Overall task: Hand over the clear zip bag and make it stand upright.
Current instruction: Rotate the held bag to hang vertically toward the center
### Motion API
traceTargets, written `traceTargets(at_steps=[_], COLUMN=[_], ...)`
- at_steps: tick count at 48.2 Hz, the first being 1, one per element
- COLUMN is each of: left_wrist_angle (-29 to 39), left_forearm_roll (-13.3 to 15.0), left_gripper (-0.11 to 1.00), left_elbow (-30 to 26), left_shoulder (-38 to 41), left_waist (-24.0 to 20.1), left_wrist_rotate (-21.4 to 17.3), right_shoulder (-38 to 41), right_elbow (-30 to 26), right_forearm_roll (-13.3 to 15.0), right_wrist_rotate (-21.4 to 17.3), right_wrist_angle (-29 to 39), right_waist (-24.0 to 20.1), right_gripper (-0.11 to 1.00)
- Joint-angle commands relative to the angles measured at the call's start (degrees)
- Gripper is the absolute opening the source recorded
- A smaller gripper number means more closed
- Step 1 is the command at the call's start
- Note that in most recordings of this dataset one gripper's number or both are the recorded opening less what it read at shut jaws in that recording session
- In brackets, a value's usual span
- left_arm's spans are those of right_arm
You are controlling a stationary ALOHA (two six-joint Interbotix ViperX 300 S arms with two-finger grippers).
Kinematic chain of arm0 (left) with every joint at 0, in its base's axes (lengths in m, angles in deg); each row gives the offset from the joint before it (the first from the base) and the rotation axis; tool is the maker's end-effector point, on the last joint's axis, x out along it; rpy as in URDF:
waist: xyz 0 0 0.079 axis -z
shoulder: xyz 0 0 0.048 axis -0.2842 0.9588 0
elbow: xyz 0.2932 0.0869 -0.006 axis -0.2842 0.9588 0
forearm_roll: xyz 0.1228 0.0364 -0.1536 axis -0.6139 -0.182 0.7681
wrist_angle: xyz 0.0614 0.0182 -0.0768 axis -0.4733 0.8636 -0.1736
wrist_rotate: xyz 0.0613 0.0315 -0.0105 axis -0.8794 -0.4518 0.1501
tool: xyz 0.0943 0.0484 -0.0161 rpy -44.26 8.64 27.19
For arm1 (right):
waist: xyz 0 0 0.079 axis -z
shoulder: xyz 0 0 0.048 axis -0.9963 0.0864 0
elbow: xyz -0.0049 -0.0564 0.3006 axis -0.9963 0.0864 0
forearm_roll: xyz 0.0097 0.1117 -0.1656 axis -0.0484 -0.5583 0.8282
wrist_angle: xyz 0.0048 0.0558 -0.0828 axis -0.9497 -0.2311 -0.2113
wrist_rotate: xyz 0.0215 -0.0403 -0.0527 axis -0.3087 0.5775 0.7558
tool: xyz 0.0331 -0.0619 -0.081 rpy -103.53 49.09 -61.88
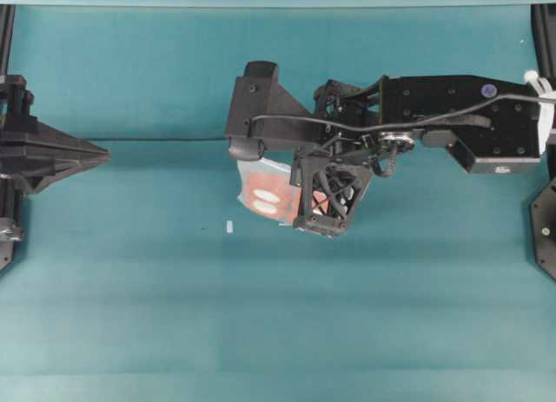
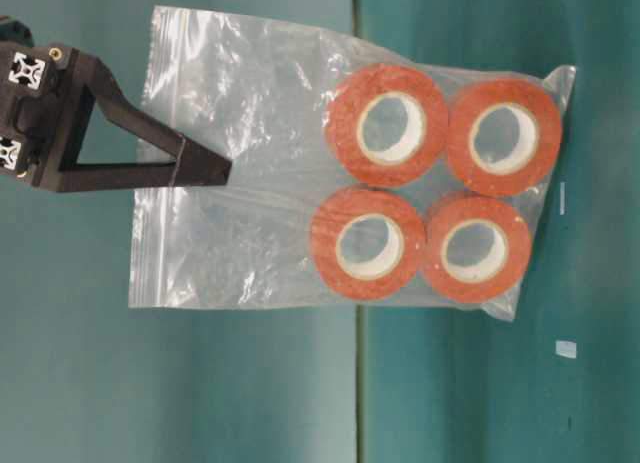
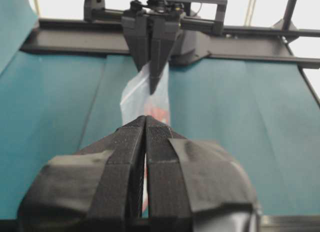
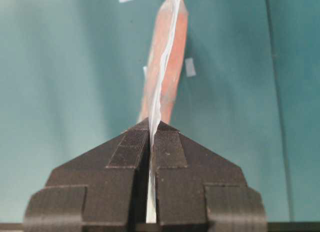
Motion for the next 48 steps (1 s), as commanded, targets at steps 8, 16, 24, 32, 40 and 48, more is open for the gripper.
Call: traceTargets(at_steps=[8,16,24,32,40,48], left_wrist_angle=[-0.3,-0.3,-0.3,-0.3,-0.2,0.9], left_forearm_roll=[-0.1,-0.1,-0.1,-0.1,-0.1,-0.1], left_gripper=[-0.01,-0.01,-0.01,-0.01,-0.01,-0.01], left_elbow=[-0.9,-0.9,-0.8,-0.8,-0.7,-0.7], left_shoulder=[0.2,0.2,0.2,0.5,0.7,0.6], left_waist=[-0.1,-0.2,-0.2,-0.1,-0.1,-0.1], left_wrist_rotate=[0.1,0.0,0.0,0.0,-0.1,-0.1], right_shoulder=[-0.7,-0.4,0.0,0.4,0.8,1.4], right_elbow=[-1.4,-1.7,-1.7,-1.7,-1.6,-1.5], right_forearm_roll=[-0.1,-0.1,-0.1,-0.1,-0.1,-0.1], right_wrist_rotate=[5.0,6.6,7.8,8.8,9.1,9.4], right_wrist_angle=[-0.2,0.0,0.0,0.0,0.0,-0.1], right_waist=[-1.3,-1.3,-1.4,-1.5,-1.5,-1.8], right_gripper=[0.03,0.03,0.03,0.03,0.03,0.03])
